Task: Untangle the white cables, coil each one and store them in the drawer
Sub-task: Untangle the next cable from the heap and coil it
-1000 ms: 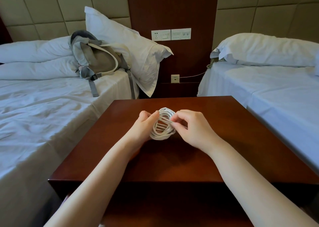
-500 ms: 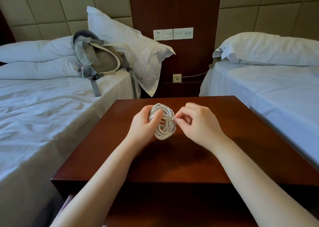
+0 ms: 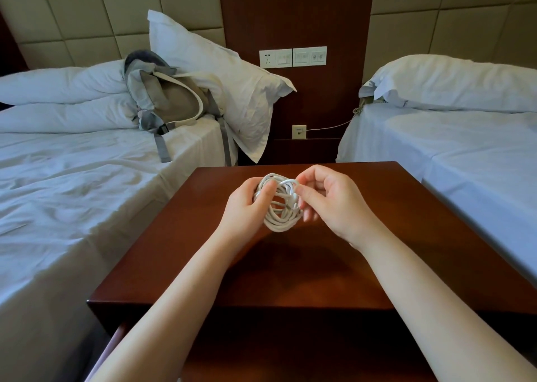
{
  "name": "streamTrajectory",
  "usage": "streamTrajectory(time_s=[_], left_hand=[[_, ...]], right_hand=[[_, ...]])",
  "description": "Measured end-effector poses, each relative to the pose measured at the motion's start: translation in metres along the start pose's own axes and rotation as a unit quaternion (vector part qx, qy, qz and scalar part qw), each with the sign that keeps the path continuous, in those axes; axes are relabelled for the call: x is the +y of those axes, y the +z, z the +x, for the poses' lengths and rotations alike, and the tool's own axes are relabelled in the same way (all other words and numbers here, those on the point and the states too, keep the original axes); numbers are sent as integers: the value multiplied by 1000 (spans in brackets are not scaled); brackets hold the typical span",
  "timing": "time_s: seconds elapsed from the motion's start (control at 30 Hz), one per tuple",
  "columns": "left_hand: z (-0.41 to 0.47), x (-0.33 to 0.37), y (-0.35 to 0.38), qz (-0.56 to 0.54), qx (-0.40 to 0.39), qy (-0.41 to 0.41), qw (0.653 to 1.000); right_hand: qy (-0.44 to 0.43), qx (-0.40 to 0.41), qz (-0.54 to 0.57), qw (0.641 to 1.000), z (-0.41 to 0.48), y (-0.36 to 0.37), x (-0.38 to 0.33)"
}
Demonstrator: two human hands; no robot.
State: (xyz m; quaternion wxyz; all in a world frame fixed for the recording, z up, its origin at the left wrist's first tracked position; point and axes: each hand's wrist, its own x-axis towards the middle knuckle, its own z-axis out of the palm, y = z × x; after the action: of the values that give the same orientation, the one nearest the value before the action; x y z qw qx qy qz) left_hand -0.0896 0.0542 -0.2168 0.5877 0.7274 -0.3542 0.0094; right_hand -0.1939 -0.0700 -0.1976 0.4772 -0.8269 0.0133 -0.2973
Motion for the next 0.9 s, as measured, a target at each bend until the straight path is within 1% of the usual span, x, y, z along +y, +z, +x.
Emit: streamTrajectory(time_s=[0.1, 0.2, 0.33, 0.43, 0.5, 0.6, 0.7, 0.77, 0.83, 0.9], left_hand=[[0, -2, 0, -5, 4, -15, 1000], [-1, -2, -1, -13, 9, -22, 1000], [-2, -1, -1, -46, -4, -49, 998], [-3, 1, 0, -62, -6, -45, 997], [-4, 2, 2, -54, 3, -33, 998], [-6, 2, 3, -27, 7, -17, 999], [-6, 4, 1, -22, 7, -7, 1000], [-5, 5, 0, -19, 10, 2, 1000], [-5, 5, 0, -17, 9, 7, 1000], [-6, 6, 0, -22, 4, 2, 1000]], right_hand=[[-13, -4, -12, 1000, -2, 3, 4], [-83, 33, -95, 991, -3, 8, 7], [-186, 65, -183, 963, -5, 12, 13], [-230, 79, -243, 939, -4, 12, 15], [-230, 79, -268, 932, -1, 10, 16], [-197, 69, -265, 941, 1, 8, 18], [-195, 72, -283, 936, 0, 10, 19], [-193, 71, -261, 943, -1, 11, 17], [-180, 64, -213, 958, -2, 9, 16], [-179, 61, -198, 962, -2, 7, 16]])
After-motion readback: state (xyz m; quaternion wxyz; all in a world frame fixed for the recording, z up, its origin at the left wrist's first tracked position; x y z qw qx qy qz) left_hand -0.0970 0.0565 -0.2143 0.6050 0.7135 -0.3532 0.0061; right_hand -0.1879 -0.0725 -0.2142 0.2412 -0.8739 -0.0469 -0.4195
